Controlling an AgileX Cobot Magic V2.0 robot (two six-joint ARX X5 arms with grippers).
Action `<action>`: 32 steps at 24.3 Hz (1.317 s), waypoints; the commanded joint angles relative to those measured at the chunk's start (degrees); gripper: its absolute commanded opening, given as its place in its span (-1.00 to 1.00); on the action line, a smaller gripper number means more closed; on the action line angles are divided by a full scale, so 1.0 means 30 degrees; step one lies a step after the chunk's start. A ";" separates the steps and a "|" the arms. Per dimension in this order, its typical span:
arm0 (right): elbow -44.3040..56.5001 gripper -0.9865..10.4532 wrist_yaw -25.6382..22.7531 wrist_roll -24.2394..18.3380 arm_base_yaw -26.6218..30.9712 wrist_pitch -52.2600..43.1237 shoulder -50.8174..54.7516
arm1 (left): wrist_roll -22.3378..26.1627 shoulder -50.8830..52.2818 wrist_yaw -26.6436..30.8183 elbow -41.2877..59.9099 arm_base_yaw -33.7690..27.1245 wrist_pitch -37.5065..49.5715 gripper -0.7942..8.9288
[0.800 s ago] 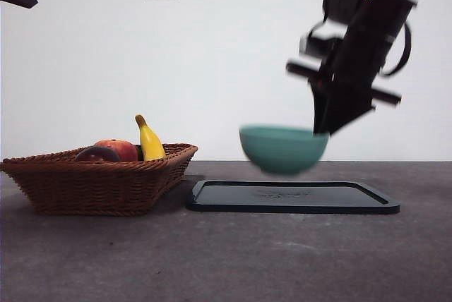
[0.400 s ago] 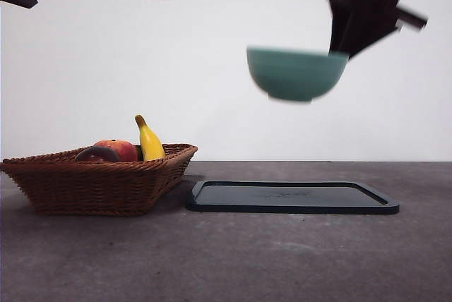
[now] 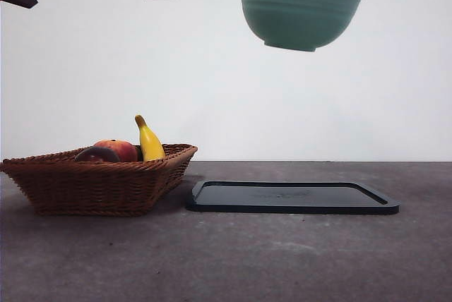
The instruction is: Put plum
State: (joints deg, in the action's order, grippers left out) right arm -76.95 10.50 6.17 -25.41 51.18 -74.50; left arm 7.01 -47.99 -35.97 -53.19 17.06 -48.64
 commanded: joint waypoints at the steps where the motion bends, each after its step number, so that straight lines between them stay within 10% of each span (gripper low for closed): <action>1: 0.0940 -0.81 -0.0153 -0.0138 -0.0583 -0.0481 -0.0175 | 0.0313 -0.0102 -0.0095 -0.0189 0.0073 0.0080 0.00; 32: 0.9799 -0.81 -0.0087 0.1639 -0.3133 -0.7176 -0.2135 | 0.0313 -0.0102 -0.0087 -0.0189 0.0073 0.0080 0.00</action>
State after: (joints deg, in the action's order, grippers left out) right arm -47.18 10.28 10.57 -34.39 29.89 -80.14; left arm 7.01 -47.99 -35.97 -53.19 17.06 -48.64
